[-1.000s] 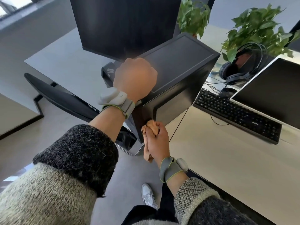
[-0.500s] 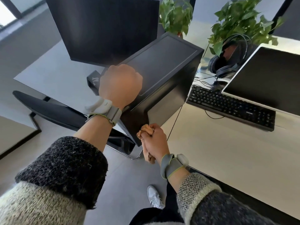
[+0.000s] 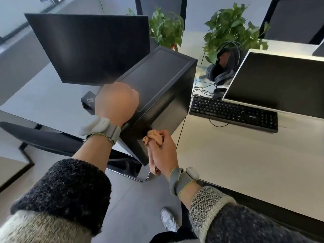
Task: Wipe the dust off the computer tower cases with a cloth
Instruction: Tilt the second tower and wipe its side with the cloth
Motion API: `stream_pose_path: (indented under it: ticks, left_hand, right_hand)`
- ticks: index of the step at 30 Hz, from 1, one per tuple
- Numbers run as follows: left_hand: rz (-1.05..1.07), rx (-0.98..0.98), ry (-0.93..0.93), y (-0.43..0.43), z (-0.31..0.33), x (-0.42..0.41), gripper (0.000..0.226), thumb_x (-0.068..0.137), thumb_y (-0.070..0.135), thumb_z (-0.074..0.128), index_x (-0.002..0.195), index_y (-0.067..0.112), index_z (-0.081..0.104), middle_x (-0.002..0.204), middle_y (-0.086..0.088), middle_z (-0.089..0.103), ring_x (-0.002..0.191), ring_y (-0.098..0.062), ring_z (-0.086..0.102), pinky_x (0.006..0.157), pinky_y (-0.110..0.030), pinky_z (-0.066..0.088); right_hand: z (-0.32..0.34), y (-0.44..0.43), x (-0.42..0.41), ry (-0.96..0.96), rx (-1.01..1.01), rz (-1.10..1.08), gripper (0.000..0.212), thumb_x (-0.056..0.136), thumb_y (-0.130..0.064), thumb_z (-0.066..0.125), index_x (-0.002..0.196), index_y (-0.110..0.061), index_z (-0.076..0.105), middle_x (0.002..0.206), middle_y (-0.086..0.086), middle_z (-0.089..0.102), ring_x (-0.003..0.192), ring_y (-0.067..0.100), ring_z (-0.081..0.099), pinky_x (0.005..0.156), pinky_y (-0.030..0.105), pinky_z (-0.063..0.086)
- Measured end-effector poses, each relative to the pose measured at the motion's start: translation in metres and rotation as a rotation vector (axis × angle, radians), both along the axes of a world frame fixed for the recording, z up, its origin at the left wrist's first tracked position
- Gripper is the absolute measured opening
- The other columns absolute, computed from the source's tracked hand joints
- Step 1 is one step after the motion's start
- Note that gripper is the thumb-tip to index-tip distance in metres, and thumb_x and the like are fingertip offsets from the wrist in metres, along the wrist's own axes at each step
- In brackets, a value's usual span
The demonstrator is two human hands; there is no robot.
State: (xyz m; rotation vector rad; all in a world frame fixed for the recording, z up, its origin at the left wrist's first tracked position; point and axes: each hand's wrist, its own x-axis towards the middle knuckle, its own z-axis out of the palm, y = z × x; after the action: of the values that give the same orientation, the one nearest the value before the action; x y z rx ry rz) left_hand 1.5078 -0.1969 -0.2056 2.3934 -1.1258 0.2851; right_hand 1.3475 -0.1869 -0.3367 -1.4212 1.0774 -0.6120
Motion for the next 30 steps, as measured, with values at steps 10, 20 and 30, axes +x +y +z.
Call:
stream_pose_path:
  ticks: [10, 20, 30]
  left_hand:
    - [-0.09, 0.031, 0.062, 0.003, 0.008, 0.001, 0.043, 0.092, 0.024, 0.053, 0.05, 0.015, 0.046, 0.049, -0.001, 0.041, 0.045, -0.02, 0.043, 0.05, -0.026, 0.036]
    - [-0.018, 0.071, 0.041, 0.002, 0.01, -0.002, 0.045, 0.09, 0.022, 0.054, 0.05, 0.012, 0.036, 0.047, 0.001, 0.029, 0.044, -0.019, 0.032, 0.049, -0.026, 0.027]
    - [0.069, 0.169, 0.012, -0.001, 0.011, -0.007, 0.043, 0.091, 0.03, 0.054, 0.056, 0.006, 0.044, 0.05, -0.004, 0.035, 0.054, -0.032, 0.047, 0.054, -0.037, 0.043]
  right_hand:
    - [0.003, -0.006, 0.005, -0.056, 0.143, -0.065, 0.008, 0.096, -0.011, 0.062, 0.103, -0.015, 0.063, 0.08, -0.001, 0.07, 0.065, 0.007, 0.067, 0.062, 0.026, 0.054]
    - [-0.025, -0.037, 0.002, 0.109, 0.218, 0.049, 0.014, 0.085, -0.02, 0.064, 0.082, -0.031, 0.073, 0.079, -0.005, 0.076, 0.082, 0.026, 0.075, 0.082, 0.048, 0.062]
    - [-0.03, -0.056, -0.007, 0.074, 0.337, 0.102, 0.017, 0.089, -0.016, 0.066, 0.084, -0.03, 0.075, 0.085, -0.006, 0.077, 0.088, 0.019, 0.075, 0.094, 0.046, 0.06]
